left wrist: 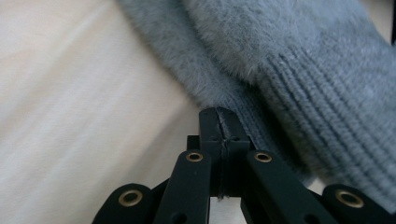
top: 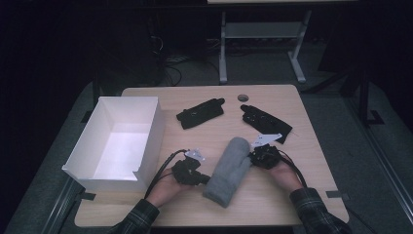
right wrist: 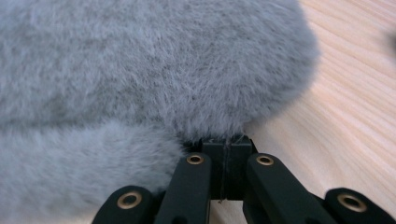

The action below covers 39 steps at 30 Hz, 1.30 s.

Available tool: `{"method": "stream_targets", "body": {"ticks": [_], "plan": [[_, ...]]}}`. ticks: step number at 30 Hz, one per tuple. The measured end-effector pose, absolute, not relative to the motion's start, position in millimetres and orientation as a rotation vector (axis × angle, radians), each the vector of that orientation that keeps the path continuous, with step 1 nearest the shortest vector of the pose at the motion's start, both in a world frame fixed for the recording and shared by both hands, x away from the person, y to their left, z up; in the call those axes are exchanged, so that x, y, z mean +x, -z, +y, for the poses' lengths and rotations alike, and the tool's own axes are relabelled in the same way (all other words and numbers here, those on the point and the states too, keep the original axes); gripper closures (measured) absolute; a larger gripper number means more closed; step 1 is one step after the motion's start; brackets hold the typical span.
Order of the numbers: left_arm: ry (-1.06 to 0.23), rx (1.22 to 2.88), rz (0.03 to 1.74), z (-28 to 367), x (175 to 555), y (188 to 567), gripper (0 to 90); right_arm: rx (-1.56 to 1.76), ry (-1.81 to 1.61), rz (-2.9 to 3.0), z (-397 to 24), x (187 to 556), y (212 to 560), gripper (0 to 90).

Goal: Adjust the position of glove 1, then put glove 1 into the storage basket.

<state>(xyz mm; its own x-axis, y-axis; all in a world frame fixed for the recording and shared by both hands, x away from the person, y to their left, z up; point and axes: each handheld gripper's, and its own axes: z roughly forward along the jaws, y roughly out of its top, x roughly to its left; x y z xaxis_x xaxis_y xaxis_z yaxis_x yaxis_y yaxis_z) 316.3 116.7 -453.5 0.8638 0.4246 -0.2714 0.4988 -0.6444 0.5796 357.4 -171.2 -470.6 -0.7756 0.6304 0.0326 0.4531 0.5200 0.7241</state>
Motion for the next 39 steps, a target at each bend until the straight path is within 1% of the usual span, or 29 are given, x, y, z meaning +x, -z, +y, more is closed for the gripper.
{"method": "stream_targets", "body": {"ticks": [3,4,7,8,9,10,11,12,13,14,15,16,17,18,19,23,28,33,39], "plan": [[0.145,2.369,0.640,114.8,313.5,453.8,89.4,0.913,-1.097,2.524,-170.4,357.4,470.1,90.0],[0.145,2.369,0.640,114.8,313.5,453.8,88.1,0.914,-1.102,2.524,-170.7,357.6,470.0,90.0],[0.112,2.353,0.683,117.5,314.9,451.4,79.5,0.925,-1.099,2.519,-172.1,357.0,469.5,87.3],[0.100,2.339,0.699,119.9,316.4,449.4,79.5,0.923,-1.101,2.520,-173.9,357.0,469.2,83.9],[0.070,2.320,0.717,123.2,318.9,446.4,71.5,0.942,-1.105,2.512,-179.6,357.0,468.0,76.6],[0.070,2.320,0.717,123.2,318.9,446.4,68.4,0.942,-1.105,2.512,-179.6,357.0,468.0,76.6],[0.051,2.294,0.734,126.9,322.8,441.8,64.4,0.968,-1.119,2.494,-185.4,356.5,467.5,69.8],[0.039,2.280,0.740,128.2,324.4,439.2,59.7,0.979,-1.113,2.490,-189.8,355.9,467.3,67.2],[0.030,2.269,0.744,129.1,325.9,436.0,55.5,0.998,-1.118,2.483,-193.8,354.6,467.4,61.5],[0.030,2.269,0.744,129.1,325.9,436.0,51.4,0.998,-1.118,2.483,-193.8,354.6,467.4,61.5],[0.017,2.242,0.747,129.5,328.7,429.2,46.4,1.028,-1.102,2.473,-205.0,350.6,466.7,51.2],[0.017,2.242,0.747,129.5,328.7,429.2,43.6,1.028,-1.102,2.473,-205.0,350.6,466.7,51.2],[0.006,2.195,0.756,127.5,330.7,423.1,38.5,1.041,-1.093,2.456,-214.9,345.3,465.7,40.7],[0.006,2.195,0.756,127.5,330.7,423.1,35.5,1.041,-1.093,2.456,-214.9,345.3,465.7,40.7],[0.018,2.189,0.743,125.3,332.5,419.5,30.0,1.054,-1.098,2.432,-223.3,338.6,465.2,35.8],[-0.002,2.154,0.719,113.3,333.8,409.6,19.1,1.063,-1.076,2.422,-232.6,326.8,469.4,29.2],[-0.013,2.159,0.689,89.3,339.5,407.2,13.7,1.071,-1.044,2.428,-238.6,319.5,475.5,27.9],[-0.030,2.178,0.673,68.5,345.9,416.1,13.0,1.073,-1.037,2.429,-236.9,321.7,477.4,27.2],[-0.036,2.220,0.695,56.8,350.6,432.2,12.8,1.079,-1.055,2.426,-238.2,322.8,478.8,25.6]]}}
